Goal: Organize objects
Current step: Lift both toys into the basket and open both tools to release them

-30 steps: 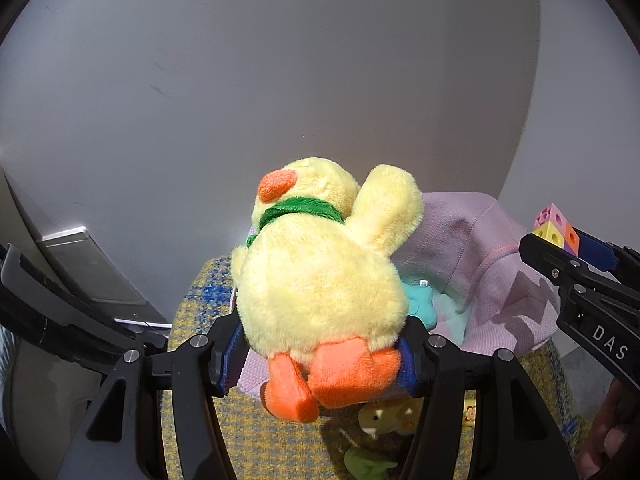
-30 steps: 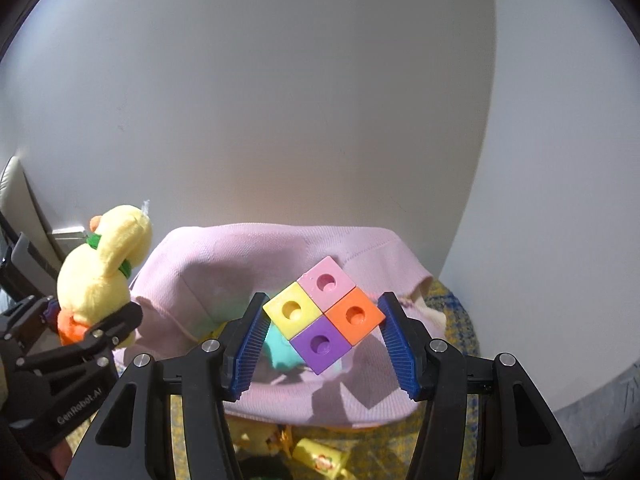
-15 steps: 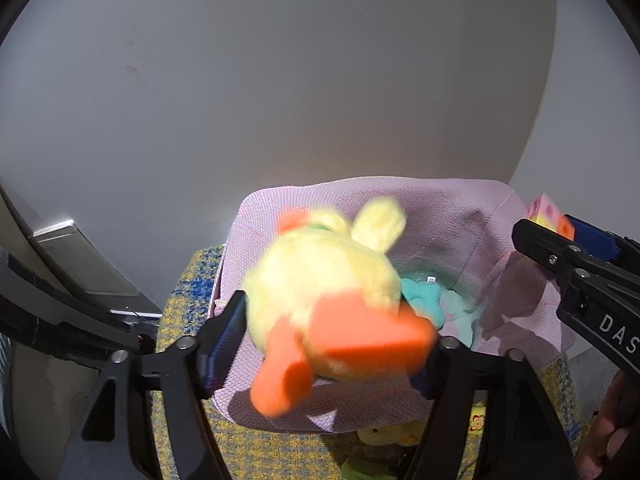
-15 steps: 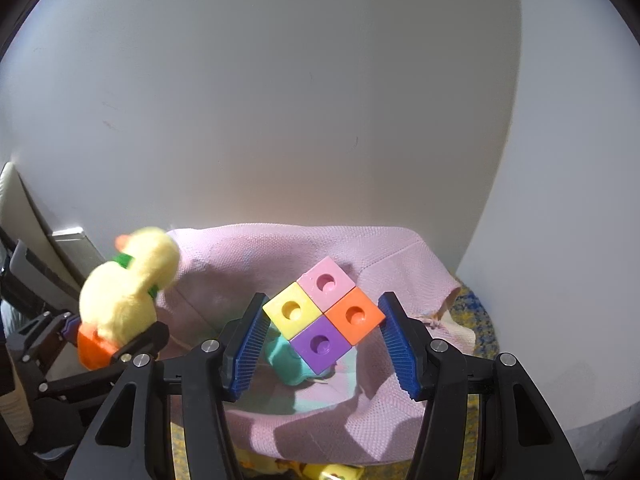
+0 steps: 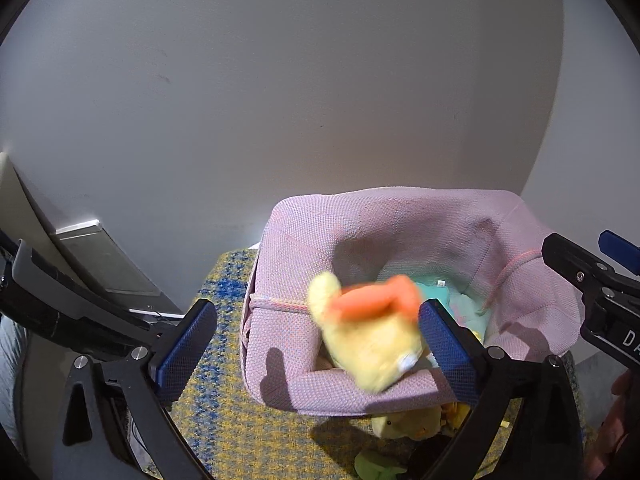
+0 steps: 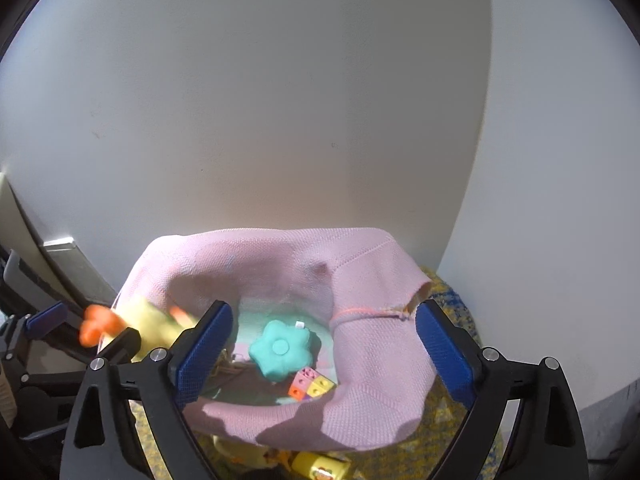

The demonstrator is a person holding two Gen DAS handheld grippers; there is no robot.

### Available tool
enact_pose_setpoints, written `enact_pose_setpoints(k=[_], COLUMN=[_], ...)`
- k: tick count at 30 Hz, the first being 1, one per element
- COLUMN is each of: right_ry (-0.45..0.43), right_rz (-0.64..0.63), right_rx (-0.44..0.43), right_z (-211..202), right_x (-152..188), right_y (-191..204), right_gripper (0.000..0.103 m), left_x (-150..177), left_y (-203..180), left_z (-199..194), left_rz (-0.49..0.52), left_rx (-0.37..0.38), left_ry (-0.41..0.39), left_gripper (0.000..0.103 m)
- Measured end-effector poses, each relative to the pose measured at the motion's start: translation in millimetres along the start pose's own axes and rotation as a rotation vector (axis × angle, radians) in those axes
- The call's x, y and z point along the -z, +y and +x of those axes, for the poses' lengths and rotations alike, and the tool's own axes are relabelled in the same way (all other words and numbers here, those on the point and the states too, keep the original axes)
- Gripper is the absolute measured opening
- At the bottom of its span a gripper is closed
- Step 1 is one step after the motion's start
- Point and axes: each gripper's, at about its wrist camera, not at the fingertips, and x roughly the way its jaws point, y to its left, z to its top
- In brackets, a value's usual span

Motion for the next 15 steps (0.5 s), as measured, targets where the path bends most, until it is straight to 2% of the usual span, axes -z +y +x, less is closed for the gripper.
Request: enact_pose_setpoints(k=[15], right_ry=[-0.045], right_rz=[0.002], right_rx=[0.005], right_z=[-44.9], right_x=[11.6], right_y=[-2.5], right_gripper=[0.093], left_x=[13.6], left_y=[7.9], left_z=[-39.4], left_rz=[-0.017], left_rx=[-0.008], left_ry=[-0.045], left_gripper=[0.103])
